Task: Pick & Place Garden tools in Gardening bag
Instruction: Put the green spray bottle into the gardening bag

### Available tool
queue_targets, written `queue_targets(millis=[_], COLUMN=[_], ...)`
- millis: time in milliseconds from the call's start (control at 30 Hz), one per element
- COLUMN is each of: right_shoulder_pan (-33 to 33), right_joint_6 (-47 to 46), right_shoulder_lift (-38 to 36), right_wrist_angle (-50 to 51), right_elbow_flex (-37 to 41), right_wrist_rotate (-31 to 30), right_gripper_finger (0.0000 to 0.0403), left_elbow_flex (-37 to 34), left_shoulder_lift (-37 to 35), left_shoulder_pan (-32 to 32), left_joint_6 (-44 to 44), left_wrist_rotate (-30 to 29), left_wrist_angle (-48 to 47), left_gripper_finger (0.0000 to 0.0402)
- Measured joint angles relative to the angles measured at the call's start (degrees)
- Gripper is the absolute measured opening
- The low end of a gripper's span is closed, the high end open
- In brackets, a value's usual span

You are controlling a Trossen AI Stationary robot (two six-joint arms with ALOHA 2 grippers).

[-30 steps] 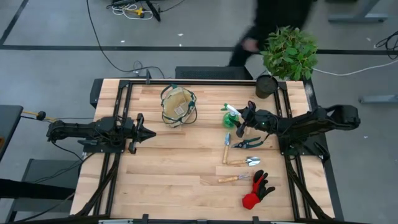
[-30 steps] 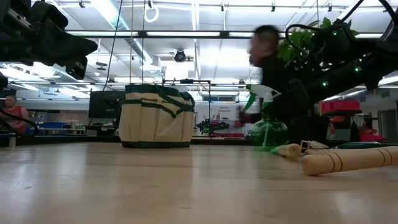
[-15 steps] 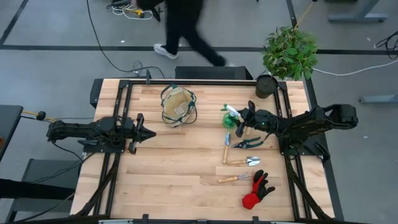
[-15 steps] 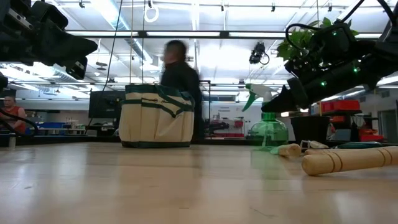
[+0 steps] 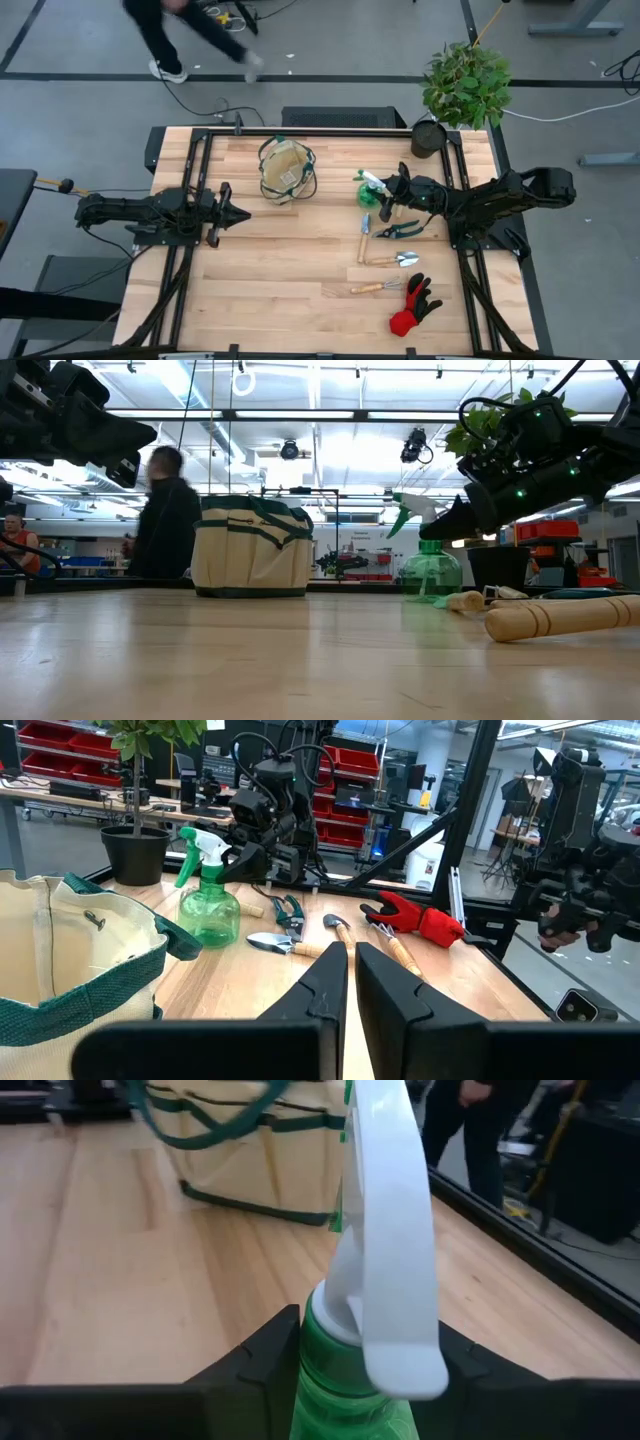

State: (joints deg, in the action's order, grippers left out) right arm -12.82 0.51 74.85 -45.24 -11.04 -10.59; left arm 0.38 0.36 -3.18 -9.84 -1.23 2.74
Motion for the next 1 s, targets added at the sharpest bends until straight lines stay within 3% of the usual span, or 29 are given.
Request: queue_targets(millis=[667,1000], right_shoulder_pan=[0.0,0.5], right_joint_6=[0.4,0.6], right_shoulder_lift=[-0.4,-0.7], right_wrist_angle=[14.8,28.8], right_elbow_flex=[-18.8,-30.4], right_wrist_rotate=[5.7,10.3], right_gripper_finger=[0.0141,0.0141], left_elbow_flex=[0.0,0.0], left_shoulder_lift=[0.0,0.0], left_shoulder_pan=[0.0,0.0], left_joint_6=[0.0,0.0], left_wrist_rotate=[0.0,0.0], left_wrist_angle=[0.0,0.0], left_gripper_finger=[0.0032,0.0032])
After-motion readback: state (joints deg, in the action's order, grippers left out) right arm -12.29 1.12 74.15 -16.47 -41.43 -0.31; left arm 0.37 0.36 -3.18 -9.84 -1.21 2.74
